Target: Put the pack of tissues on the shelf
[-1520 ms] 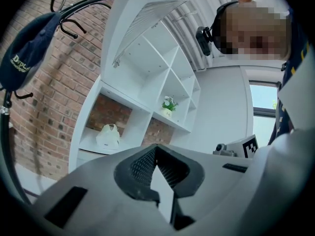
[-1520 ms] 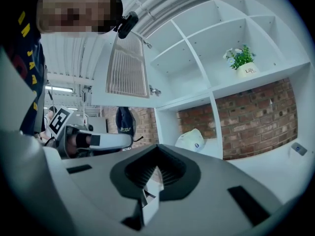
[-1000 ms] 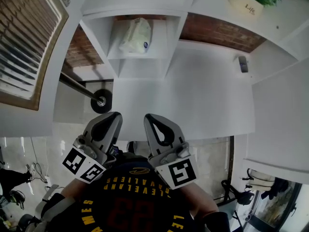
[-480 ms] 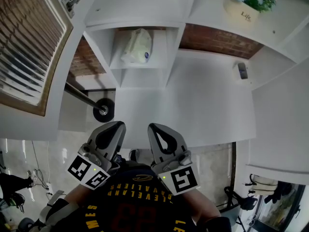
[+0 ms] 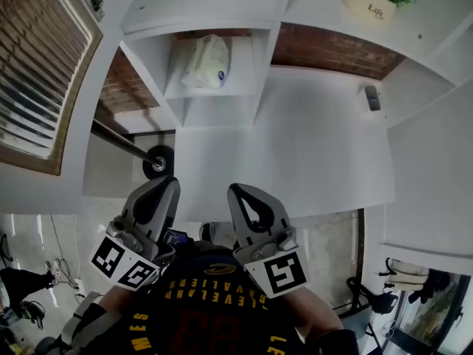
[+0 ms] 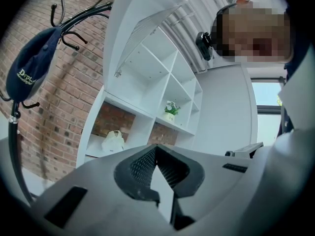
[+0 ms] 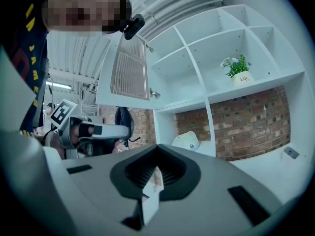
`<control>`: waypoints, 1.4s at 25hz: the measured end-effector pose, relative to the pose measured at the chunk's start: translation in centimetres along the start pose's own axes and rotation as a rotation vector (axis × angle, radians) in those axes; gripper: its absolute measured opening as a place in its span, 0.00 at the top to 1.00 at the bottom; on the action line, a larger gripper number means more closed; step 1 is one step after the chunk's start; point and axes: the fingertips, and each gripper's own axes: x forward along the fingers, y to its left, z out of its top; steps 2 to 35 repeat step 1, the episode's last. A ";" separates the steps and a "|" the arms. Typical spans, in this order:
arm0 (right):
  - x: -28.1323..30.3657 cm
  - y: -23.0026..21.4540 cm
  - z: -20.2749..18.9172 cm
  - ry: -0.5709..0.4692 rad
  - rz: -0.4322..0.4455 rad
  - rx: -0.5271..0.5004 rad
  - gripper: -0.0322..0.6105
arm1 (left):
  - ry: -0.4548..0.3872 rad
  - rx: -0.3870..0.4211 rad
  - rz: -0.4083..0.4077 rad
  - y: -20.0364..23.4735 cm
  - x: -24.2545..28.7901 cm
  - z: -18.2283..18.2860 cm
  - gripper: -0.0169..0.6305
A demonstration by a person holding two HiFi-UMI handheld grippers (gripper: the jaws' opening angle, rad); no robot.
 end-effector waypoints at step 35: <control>0.0 -0.1 -0.1 0.001 -0.002 0.000 0.95 | -0.006 -0.001 0.001 0.0 0.0 0.2 0.97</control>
